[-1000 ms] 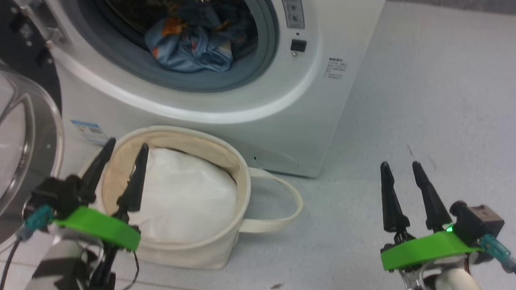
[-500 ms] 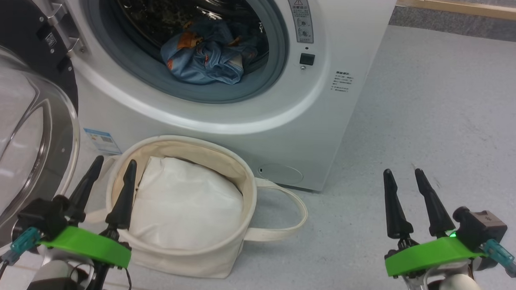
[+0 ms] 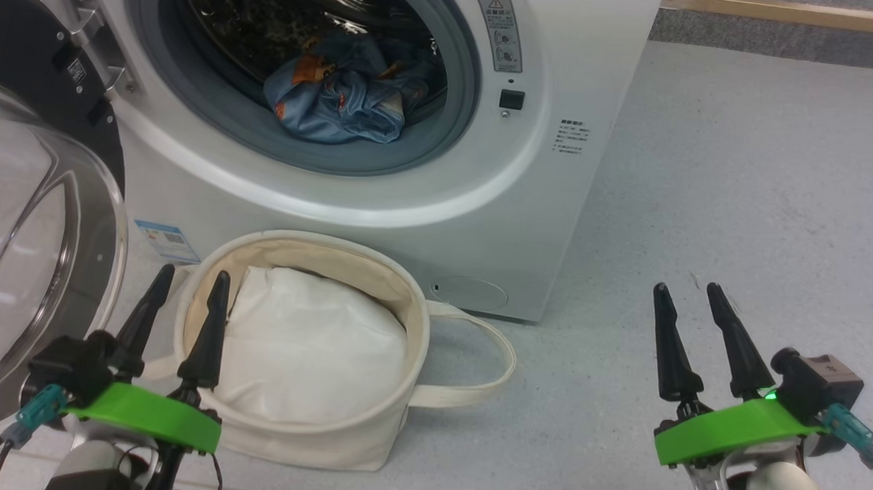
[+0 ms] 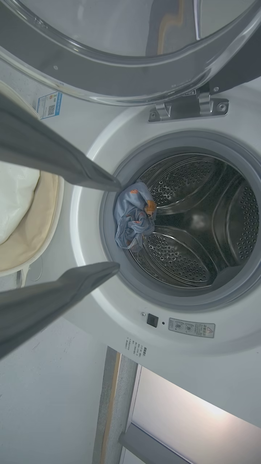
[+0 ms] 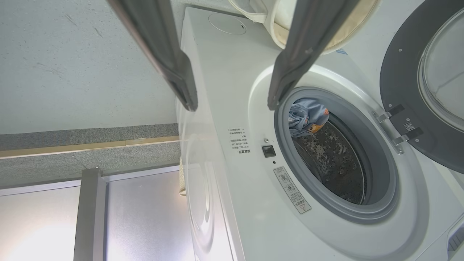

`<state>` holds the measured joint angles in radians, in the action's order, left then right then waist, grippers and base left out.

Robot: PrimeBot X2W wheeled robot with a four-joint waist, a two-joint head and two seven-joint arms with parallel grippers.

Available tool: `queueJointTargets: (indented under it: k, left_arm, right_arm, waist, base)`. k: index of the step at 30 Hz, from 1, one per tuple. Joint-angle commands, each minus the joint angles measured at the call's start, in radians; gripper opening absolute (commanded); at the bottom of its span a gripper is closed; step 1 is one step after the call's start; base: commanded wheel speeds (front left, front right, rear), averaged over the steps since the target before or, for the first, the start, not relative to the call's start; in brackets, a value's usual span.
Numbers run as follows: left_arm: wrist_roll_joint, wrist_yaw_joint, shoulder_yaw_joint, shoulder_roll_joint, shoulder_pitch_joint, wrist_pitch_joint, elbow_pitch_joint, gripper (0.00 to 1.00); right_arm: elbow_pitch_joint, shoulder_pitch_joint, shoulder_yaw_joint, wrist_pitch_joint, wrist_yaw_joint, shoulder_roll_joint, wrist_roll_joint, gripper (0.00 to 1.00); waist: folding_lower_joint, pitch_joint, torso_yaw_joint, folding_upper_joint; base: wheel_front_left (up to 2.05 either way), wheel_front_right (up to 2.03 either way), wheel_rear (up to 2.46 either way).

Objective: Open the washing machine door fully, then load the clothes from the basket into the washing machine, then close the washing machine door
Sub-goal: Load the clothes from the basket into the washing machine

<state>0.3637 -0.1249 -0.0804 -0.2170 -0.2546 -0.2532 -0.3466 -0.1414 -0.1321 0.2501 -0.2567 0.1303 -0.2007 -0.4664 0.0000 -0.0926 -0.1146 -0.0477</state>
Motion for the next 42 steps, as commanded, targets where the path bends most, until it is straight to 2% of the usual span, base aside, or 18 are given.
queueJointTargets:
  k: [1,26,42]
  left_arm:
    - [0.002,-0.006,0.044,-0.024,-0.044,-0.009,0.027,1.00]
    - [0.008,-0.006,0.041,-0.012,-0.047,-0.009,0.006,1.00]
    - [0.002,-0.006,0.072,0.026,-0.088,-0.009,-0.044,1.00]
  right_arm:
    - [0.037,0.005,0.014,-0.005,0.000,-0.014,0.011,1.00]
    - [0.040,0.004,0.018,-0.005,0.000,-0.013,0.012,1.00]
    - [0.047,-0.009,0.020,-0.005,0.000,-0.007,0.020,1.00]
  waist:
    - [0.0000,0.000,0.001,0.0001]
    - [0.0000,-0.012,0.005,0.0001]
    - [0.0000,-0.062,0.016,0.0001]
  base:
    - [0.00,0.00,0.00]
    - [0.00,0.00,0.00]
    - [0.00,0.00,0.00]
